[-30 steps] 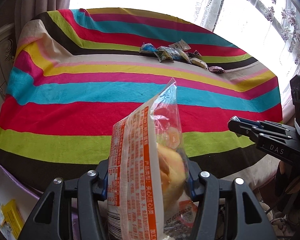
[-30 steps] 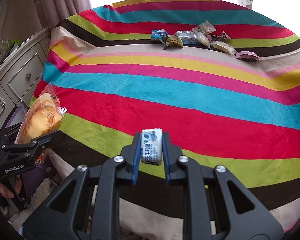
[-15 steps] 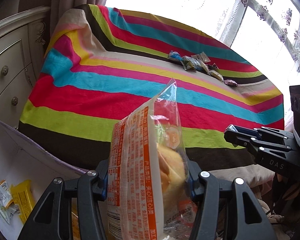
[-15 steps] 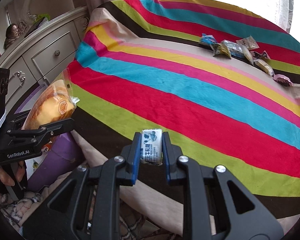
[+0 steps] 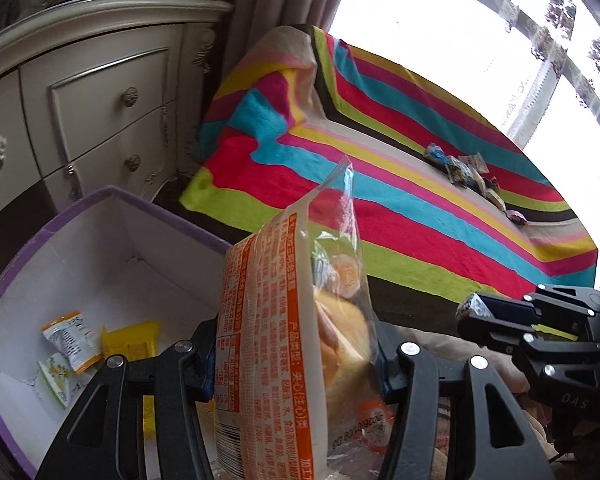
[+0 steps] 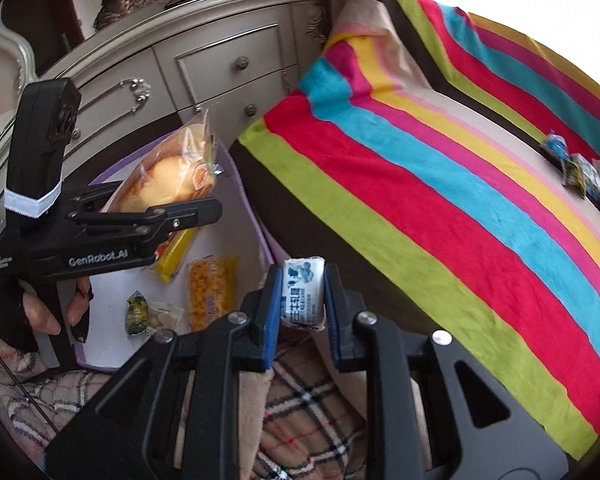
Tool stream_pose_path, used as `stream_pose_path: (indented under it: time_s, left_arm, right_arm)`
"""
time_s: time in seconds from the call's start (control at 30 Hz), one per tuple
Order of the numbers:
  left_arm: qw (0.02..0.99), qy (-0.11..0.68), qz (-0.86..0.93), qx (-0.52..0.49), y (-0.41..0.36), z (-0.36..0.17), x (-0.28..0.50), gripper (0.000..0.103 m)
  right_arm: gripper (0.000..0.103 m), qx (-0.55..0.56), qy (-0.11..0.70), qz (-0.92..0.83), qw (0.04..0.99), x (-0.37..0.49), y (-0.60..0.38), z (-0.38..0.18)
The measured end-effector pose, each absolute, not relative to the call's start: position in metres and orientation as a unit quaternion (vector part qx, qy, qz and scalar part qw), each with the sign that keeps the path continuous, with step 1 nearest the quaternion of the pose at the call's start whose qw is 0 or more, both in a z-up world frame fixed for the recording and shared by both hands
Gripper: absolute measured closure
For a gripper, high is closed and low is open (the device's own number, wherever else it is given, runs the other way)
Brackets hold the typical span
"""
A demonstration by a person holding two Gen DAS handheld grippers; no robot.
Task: Organize snacks
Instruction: 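Carry the bread bag and candy off the table toward the box, then open both grippers over the box to drop bread bag and candy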
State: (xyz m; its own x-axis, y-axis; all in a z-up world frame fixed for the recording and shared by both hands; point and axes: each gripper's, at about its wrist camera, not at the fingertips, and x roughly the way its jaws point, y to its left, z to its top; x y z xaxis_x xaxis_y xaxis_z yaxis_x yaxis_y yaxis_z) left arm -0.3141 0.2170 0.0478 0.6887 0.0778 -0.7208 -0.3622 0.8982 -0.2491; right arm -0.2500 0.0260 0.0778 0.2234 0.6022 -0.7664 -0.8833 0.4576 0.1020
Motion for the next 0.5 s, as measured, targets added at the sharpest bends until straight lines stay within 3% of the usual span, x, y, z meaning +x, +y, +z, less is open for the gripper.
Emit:
stream_pose_path:
  time_s: [0.5]
  left_arm:
    - [0.860,0.371,0.287,-0.201,0.286,0.041,-0.360,0.045]
  right_arm:
    - [0.078,-0.209,0.362,0.622,0.662,-0.307,0.086,0.069]
